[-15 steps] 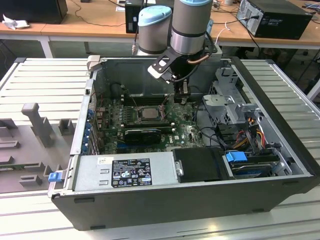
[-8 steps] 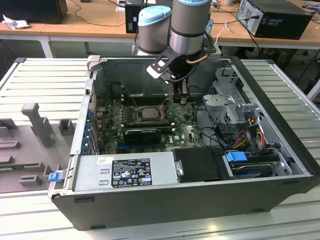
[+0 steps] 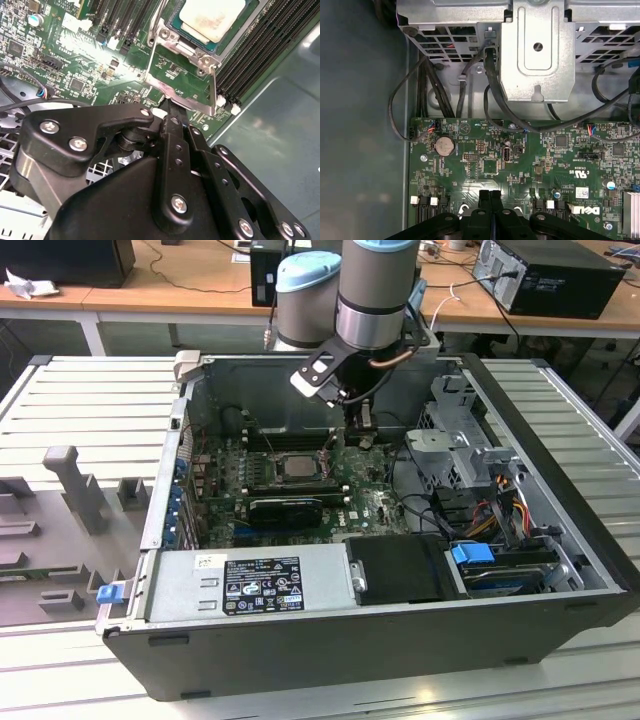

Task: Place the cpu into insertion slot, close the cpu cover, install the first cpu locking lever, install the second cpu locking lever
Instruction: 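Close the cpu cover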

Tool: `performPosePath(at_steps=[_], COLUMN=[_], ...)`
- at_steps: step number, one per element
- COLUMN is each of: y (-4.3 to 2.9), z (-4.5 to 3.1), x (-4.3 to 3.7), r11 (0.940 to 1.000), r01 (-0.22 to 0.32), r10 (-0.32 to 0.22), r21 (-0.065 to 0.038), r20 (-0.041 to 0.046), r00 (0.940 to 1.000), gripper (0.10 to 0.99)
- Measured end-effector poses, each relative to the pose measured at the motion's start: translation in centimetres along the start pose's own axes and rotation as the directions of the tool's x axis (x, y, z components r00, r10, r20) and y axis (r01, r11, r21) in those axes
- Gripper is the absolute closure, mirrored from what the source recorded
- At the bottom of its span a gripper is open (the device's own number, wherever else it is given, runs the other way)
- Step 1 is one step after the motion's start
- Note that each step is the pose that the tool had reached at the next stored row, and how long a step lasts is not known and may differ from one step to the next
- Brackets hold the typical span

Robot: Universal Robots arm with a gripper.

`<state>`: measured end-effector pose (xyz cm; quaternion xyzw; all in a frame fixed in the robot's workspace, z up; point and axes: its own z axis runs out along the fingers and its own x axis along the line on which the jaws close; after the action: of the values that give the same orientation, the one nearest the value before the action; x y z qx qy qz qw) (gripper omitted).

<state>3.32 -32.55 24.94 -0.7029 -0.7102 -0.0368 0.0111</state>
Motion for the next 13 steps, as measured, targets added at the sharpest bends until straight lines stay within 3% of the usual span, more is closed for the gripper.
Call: performPosePath(at_steps=[13], y=[-0.85], z=[-0.01], x=[0.01], r11=[1.0], r01=[0.0], r10=[0.0], r21=[0.0], r20=[0.0], r00=[1.0], gripper=[0.98])
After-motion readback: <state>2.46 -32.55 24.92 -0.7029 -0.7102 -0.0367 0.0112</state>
